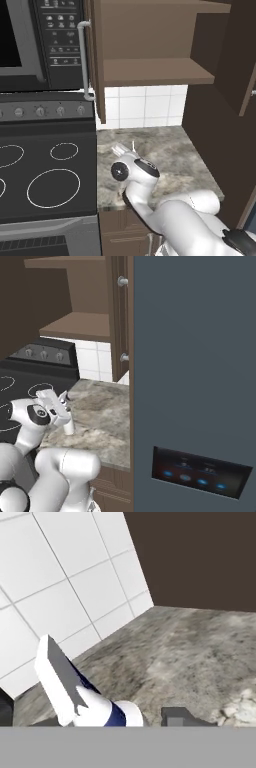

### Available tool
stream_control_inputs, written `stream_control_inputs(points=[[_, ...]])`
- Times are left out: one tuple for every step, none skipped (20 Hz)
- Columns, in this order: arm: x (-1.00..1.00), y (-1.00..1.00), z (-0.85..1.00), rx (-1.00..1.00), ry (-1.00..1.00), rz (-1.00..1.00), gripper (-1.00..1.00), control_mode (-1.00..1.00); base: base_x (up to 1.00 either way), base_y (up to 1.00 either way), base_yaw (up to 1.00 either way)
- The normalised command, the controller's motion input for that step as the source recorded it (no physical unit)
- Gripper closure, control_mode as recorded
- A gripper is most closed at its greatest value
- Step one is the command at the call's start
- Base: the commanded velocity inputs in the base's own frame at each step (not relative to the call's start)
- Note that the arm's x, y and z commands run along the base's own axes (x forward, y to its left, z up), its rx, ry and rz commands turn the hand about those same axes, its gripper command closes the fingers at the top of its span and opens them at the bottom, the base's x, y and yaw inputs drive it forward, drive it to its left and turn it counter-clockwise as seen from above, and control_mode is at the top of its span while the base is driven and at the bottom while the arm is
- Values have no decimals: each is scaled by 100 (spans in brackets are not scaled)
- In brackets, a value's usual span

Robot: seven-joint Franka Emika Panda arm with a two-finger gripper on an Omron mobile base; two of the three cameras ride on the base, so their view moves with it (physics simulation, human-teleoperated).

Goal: Move the cutting board and knife to the sink. Then move spray from the cabinet to the counter.

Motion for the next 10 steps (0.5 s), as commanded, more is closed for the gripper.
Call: stream_control_inputs(points=[[-34, 0, -6, 5, -3, 0, -100, -100, 0, 0, 0], [-36, -6, 0, 5, -7, 0, -100, -100, 0, 0, 0], [-36, -11, 0, 5, -8, 0, -100, -100, 0, 0, 0], [-34, -11, 0, 5, -9, -1, -100, -100, 0, 0, 0], [-35, -15, 0, 6, -12, -1, -100, -100, 0, 0, 0], [-34, -11, 0, 7, -16, 0, -100, -100, 0, 0, 0], [-32, -4, 5, 5, -23, 0, -100, -100, 0, 0, 0], [-30, -1, 6, 4, -22, 0, -100, -100, 0, 0, 0], [-23, 0, 4, 3, -19, 0, -100, -100, 0, 0, 0], [-23, 0, 6, 2, -19, 0, -100, -100, 0, 0, 0]])
